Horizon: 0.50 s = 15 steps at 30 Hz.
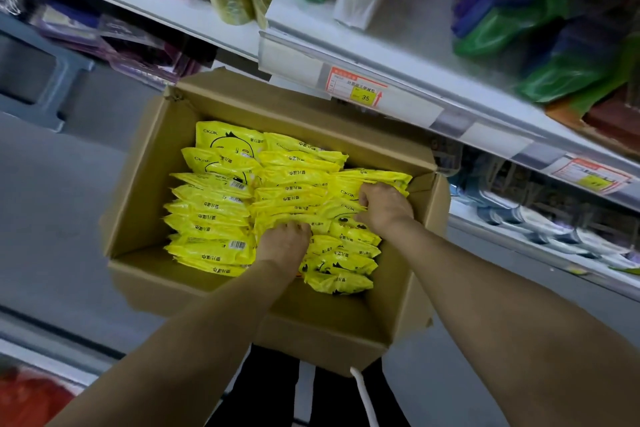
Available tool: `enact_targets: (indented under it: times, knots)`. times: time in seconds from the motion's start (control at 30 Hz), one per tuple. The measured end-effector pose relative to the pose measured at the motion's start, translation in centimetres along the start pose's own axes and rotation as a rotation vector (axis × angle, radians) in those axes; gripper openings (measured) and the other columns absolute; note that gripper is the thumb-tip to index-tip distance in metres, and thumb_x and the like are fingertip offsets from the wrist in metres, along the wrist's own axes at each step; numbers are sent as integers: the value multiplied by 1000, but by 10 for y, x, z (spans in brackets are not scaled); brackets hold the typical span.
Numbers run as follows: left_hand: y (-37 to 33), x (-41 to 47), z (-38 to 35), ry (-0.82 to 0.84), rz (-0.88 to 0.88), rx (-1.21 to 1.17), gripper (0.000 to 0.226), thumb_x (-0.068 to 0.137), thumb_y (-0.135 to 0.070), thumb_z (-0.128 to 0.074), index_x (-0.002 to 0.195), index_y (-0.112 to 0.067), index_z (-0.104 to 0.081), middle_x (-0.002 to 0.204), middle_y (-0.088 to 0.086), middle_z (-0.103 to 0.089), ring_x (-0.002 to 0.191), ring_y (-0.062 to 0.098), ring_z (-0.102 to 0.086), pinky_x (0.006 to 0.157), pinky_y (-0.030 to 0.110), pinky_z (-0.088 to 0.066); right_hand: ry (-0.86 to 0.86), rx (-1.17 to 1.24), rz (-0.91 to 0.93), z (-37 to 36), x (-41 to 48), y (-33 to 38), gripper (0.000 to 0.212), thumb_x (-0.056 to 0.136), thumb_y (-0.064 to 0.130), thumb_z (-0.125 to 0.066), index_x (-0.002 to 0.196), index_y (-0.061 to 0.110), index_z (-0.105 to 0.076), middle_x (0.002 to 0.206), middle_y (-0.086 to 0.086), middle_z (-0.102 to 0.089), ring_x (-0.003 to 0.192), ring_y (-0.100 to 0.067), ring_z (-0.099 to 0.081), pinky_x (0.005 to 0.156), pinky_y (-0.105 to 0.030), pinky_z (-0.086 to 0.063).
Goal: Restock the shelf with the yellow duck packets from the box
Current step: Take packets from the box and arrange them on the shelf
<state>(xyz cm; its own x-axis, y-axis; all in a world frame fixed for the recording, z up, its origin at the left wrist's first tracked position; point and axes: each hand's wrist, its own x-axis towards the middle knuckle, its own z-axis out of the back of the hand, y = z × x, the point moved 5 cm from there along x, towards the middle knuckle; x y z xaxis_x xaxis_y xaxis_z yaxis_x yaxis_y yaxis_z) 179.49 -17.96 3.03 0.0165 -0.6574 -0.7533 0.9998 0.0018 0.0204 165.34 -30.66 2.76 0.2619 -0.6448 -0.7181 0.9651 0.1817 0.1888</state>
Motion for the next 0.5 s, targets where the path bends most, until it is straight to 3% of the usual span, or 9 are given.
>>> enact_targets:
  times: [0.1, 0.23, 0.37, 0.5]
  knots:
    - [17, -6, 7, 53, 69, -245, 44, 86, -19, -68, 128, -19, -56, 126, 7, -55, 116, 28, -57, 86, 38, -52, -2, 54, -13, 7, -11, 0, 28, 88, 29, -73, 90, 22, -47, 102, -8, -62, 94, -28, -57, 71, -30, -38]
    - [52, -17, 37, 110, 88, -530, 77, 79, -36, -78, 144, -12, -44, 146, 8, -45, 134, 28, -43, 103, 37, -41, -70, 47, -24, 26, -34, 5, 43, 90, 30, -70, 123, 14, -48, 116, -14, -63, 112, -35, -59, 80, -36, -44]
    - [79, -43, 74, 66, 132, -669, 83, 80, -37, -78, 147, -10, -37, 153, 8, -35, 141, 26, -34, 108, 34, -34, -122, 25, -37, 51, -64, 9, 30, 87, 33, -73, 103, 13, -59, 113, -12, -66, 109, -33, -61, 73, -32, -41]
    - [95, -73, 108, -32, 121, -883, 87, 78, -29, -81, 149, -11, -35, 154, 9, -33, 141, 28, -32, 109, 38, -35, -222, 19, -62, 82, -100, 13, 29, 79, 43, -73, 98, 23, -65, 111, -5, -69, 106, -30, -63, 87, -37, -50]
